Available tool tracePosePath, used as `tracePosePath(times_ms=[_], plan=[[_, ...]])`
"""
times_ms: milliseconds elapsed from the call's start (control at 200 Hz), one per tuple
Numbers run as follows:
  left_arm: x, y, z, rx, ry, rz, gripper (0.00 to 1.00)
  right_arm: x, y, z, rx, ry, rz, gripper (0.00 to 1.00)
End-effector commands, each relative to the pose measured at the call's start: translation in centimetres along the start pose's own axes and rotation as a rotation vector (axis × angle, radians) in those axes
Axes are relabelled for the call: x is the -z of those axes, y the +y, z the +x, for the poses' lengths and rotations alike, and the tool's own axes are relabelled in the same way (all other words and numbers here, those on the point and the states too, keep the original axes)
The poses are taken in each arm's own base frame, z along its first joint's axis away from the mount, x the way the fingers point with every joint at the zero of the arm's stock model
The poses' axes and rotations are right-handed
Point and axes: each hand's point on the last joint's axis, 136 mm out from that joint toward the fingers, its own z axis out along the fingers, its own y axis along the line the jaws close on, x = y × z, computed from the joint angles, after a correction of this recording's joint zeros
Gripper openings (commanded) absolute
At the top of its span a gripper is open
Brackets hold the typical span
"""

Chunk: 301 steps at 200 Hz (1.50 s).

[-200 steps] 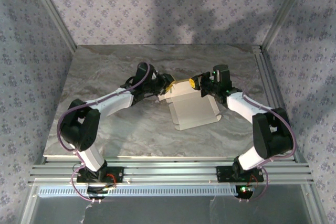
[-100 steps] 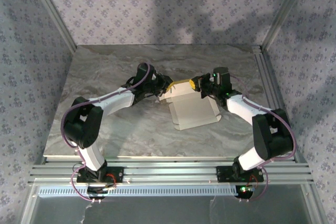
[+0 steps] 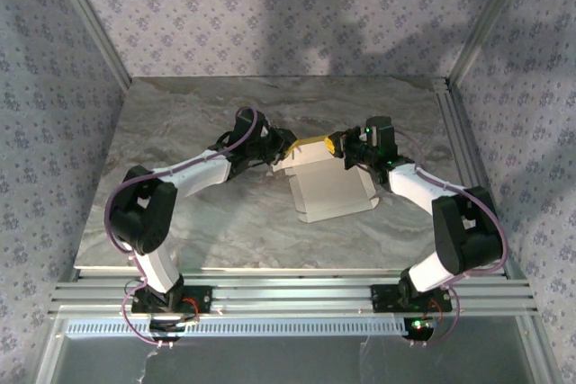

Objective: Fold the paper box

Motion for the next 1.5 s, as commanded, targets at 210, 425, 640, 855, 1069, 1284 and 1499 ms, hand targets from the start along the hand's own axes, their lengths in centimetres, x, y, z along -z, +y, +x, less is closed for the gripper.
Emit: tracePosePath(times_ms=[210, 425, 640, 855, 1069, 1284, 1499], plan=[[12.3, 0.5, -3.4, -0.421, -0.277, -0.124, 0.42, 3.7, 5.0, -0.9, -0.121, 0.026, -0.051, 0.0], [9.3, 4.4, -1.6, -0.526, -0.15, -0.054, 0.19, 5.3, 7.6, -1.2, -0.218, 0.05, -0.119, 0.0], [4.7, 4.0, 0.9, -0.828, -0.048, 0.014, 0.28, 7.8, 8.7, -1.0, -0.221, -0.021, -0.106, 0.0], [2.0, 3.6, 2.5, -0.988, -0.117, 0.046, 0.4, 7.7, 8.6, -1.2, -0.244, -0.028, -0.09, 0.0], [0.3, 3.4, 1.4, -1.042, -0.243, 0.085, 0.43, 7.7, 8.4, -1.4, -0.258, -0.034, -0.083, 0.0], [-1.1, 3.6, 0.1, -1.064, -0.293, 0.051, 0.44, 7.6, 8.4, -1.5, -0.27, -0.028, -0.083, 0.0], [-1.8, 2.5, 0.1, -1.055, -0.329, 0.119, 0.45, 7.5, 8.0, -1.8, -0.287, -0.032, -0.079, 0.0]])
